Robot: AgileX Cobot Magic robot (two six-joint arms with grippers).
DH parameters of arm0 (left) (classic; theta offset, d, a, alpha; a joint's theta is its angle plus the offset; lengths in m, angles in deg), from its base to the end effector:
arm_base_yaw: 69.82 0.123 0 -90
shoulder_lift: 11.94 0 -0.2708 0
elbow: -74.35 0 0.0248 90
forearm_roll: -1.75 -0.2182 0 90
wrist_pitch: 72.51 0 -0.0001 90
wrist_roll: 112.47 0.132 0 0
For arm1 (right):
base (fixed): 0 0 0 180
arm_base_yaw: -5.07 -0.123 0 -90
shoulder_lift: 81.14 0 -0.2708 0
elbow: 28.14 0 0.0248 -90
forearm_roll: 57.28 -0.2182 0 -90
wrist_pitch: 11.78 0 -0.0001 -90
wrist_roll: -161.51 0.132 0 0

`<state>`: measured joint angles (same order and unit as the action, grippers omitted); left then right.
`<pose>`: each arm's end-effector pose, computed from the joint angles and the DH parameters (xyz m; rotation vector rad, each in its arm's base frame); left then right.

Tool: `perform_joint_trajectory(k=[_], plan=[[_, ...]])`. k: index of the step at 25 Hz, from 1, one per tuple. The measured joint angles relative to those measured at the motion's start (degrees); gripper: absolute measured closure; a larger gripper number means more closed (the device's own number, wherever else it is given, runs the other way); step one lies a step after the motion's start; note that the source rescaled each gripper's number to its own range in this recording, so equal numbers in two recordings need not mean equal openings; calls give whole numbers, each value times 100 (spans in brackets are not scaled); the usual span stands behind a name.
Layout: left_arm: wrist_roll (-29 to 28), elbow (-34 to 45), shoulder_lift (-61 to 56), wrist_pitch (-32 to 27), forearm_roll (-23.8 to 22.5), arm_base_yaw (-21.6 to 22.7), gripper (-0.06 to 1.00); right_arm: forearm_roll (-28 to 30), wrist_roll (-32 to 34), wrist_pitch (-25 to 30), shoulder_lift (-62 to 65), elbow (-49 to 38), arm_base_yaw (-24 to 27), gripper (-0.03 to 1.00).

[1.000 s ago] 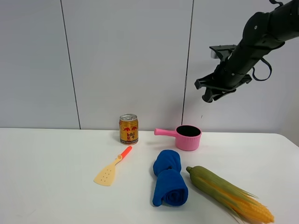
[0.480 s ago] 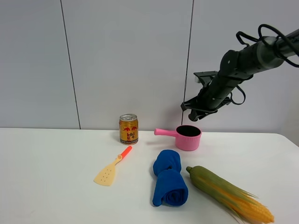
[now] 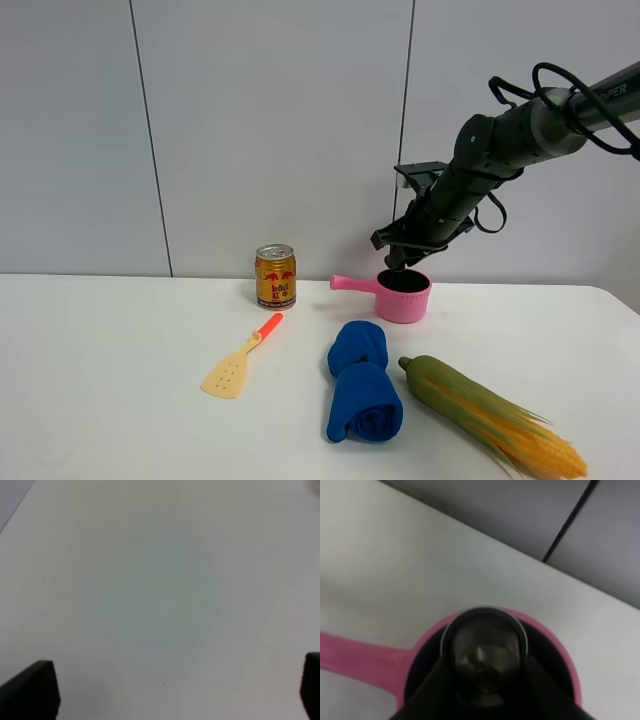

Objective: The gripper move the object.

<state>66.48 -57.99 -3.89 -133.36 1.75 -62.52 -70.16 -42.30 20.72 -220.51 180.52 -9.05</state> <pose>0.0161 0.0021 0.2452 -0.1482 2.0296 0.0686 0.4791 0.1368 0.1413 -0.6296 2.4044 0.1584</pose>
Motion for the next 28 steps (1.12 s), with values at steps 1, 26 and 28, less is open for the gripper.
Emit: perform_joint_trajectory(k=[1,26,28], plan=[[0,0,0,0,0,0,-6,28,-24,44,0,0,0,97],[0,0,0,0,0,0,-6,168,484,832,942,0,0,5],[0,0,0,0,0,0,-6,219,529,1084,1276,6,0,0]])
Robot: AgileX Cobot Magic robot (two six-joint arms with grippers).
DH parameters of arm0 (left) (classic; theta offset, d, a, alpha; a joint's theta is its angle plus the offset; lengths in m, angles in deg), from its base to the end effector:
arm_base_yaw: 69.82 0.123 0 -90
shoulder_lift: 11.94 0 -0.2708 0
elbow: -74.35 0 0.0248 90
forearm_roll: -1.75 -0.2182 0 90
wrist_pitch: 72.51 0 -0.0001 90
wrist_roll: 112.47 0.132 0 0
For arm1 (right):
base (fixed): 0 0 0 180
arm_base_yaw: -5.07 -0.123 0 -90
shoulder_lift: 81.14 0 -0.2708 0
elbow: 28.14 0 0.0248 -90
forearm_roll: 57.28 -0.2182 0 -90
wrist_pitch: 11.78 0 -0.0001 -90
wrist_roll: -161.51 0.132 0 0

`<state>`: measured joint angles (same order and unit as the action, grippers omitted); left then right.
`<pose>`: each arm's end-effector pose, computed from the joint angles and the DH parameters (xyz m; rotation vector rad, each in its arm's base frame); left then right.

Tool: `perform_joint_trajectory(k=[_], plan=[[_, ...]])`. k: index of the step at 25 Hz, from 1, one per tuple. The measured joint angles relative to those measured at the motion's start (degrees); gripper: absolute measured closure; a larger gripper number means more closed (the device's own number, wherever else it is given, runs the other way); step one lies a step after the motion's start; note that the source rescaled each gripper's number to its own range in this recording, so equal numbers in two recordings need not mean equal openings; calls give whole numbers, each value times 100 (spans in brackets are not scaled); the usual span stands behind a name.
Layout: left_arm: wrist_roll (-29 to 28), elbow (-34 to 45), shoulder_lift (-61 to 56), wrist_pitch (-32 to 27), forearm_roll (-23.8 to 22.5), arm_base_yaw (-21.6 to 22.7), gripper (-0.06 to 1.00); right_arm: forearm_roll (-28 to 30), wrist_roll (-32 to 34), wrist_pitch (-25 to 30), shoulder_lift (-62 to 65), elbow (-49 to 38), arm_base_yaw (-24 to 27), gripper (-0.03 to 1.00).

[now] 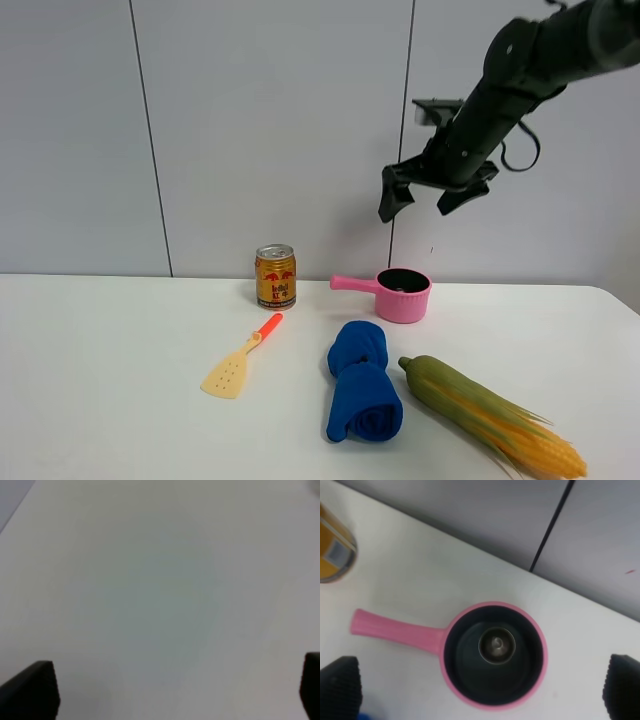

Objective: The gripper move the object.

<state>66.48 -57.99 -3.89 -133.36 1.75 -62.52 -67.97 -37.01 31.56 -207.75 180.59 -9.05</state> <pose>0.0161 0.0021 0.2452 -0.1482 2.0296 0.0686 0.4457 0.1295 0.2336 -0.5821 2.3848 0.1829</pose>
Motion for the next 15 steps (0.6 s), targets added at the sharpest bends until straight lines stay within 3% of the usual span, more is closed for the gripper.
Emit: perform_joint_trajectory(k=[7,15], plan=[[0,0,0,0,0,0,-6,104,292,1083,1084,0,0,-3],[0,0,0,0,0,0,-6,260,418,1480,1976,0,0,-3]])
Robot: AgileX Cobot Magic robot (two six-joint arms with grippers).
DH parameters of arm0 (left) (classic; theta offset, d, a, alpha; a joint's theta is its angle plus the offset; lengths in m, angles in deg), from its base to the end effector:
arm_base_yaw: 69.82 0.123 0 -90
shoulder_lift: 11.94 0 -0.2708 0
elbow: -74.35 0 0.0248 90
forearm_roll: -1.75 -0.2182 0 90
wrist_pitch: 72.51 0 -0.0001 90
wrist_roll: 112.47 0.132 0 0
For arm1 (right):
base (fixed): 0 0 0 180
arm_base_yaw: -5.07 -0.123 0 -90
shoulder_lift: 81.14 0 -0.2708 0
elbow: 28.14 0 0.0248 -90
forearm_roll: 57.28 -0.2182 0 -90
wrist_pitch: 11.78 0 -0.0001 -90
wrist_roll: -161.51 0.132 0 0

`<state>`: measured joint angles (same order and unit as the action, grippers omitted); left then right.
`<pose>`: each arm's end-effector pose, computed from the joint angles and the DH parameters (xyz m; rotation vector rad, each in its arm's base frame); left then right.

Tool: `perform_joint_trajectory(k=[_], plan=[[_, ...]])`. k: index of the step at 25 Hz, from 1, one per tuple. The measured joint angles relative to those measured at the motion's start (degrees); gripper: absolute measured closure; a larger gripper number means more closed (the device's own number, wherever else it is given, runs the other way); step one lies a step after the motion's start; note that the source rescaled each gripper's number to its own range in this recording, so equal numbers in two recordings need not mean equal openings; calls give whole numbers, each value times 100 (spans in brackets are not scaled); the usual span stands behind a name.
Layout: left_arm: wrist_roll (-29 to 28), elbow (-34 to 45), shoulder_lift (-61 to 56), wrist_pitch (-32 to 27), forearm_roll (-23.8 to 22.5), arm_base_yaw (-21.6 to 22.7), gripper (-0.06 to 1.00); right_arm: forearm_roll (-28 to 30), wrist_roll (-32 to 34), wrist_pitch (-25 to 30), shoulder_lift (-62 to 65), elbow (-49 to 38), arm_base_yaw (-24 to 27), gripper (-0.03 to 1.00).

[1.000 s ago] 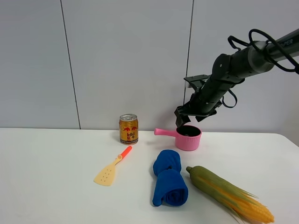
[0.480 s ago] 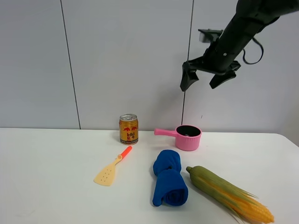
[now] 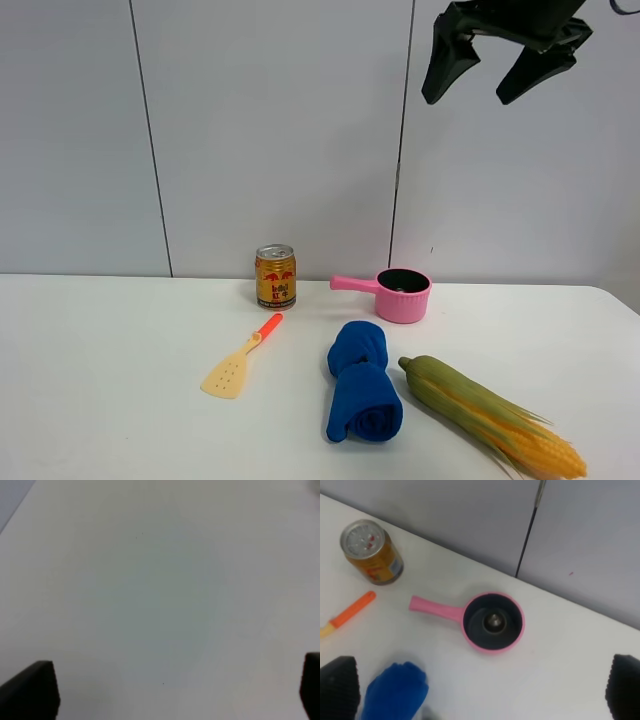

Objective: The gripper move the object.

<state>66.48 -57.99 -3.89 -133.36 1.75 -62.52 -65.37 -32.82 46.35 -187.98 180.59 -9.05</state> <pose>0.0161 0.0021 0.2452 -0.1482 2.0296 0.0686 0.3626 0.1075 0.3571 -0.5527 2.3078 0.1763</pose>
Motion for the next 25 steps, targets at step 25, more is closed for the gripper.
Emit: perform_joint_trajectory(k=[25], plan=[[0,0,0,0,0,0,-6,1058,933,1108,2722,-2960,1377,-3]])
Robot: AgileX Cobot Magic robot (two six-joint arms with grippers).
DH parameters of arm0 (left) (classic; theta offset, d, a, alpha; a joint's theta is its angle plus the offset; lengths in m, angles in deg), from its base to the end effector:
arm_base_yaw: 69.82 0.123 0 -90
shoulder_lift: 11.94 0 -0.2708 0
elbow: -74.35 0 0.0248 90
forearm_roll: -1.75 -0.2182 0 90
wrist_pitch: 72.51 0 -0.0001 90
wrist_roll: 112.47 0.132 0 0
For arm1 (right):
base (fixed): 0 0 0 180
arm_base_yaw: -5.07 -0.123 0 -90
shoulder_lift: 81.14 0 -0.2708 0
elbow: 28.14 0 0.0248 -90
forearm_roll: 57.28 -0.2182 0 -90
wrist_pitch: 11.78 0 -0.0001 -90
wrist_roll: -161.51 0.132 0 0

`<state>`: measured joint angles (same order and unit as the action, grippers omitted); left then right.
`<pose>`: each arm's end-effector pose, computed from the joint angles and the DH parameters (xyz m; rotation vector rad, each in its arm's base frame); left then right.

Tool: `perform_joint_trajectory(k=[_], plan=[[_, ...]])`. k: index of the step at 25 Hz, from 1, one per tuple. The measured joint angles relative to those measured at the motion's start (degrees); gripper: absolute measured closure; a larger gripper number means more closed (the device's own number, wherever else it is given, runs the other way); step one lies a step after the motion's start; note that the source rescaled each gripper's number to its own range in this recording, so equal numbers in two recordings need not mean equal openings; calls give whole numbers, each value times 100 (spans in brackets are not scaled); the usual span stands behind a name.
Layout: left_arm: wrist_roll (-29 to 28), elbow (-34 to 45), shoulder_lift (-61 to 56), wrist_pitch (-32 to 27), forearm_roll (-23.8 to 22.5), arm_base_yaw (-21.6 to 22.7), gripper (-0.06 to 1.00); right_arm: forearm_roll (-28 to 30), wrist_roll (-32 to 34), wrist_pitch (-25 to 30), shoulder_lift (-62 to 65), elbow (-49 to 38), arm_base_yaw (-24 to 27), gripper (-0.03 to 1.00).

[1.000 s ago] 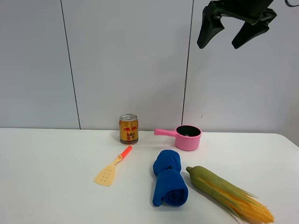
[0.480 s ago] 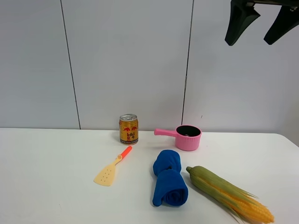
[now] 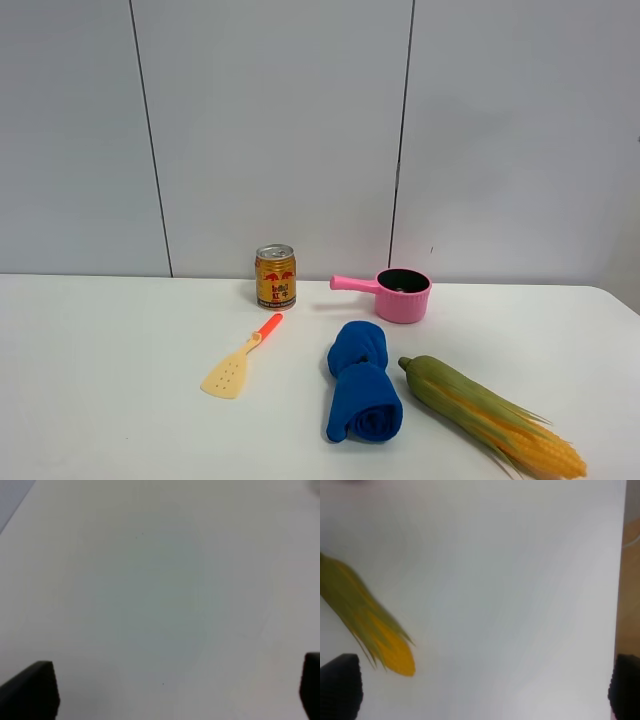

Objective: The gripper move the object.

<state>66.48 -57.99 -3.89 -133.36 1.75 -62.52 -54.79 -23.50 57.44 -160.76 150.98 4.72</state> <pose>0.0161 0.0021 0.2452 -0.1482 2.0296 0.0686 0.2288 -0.0040 0.3359 -0.1280 2.6109 -0.0873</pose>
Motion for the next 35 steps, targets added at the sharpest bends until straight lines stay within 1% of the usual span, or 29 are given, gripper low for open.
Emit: perform_joint_trajectory(k=[4,8,13,17,20,23,25,35], plan=[[0,0,0,0,0,0,-6,18,331,-302,1167,-1284,280,-3],[0,0,0,0,0,0,-6,113,680,-526,2394,-2458,306,-3],[0,0,0,0,0,0,-6,114,747,-608,3849,-3608,306,-3],[0,0,0,0,0,0,-6,114,747,-608,4948,-4264,306,-3],[0,0,0,0,0,0,-6,114,747,-608,5722,-4527,306,-3],[0,0,0,0,0,0,-6,114,747,-615,6275,-4662,306,-3],[0,0,0,5,0,0,-6,114,730,-713,6522,-4718,306,-3],[0,0,0,5,0,0,-6,114,384,-855,6750,-4813,306,-3]])
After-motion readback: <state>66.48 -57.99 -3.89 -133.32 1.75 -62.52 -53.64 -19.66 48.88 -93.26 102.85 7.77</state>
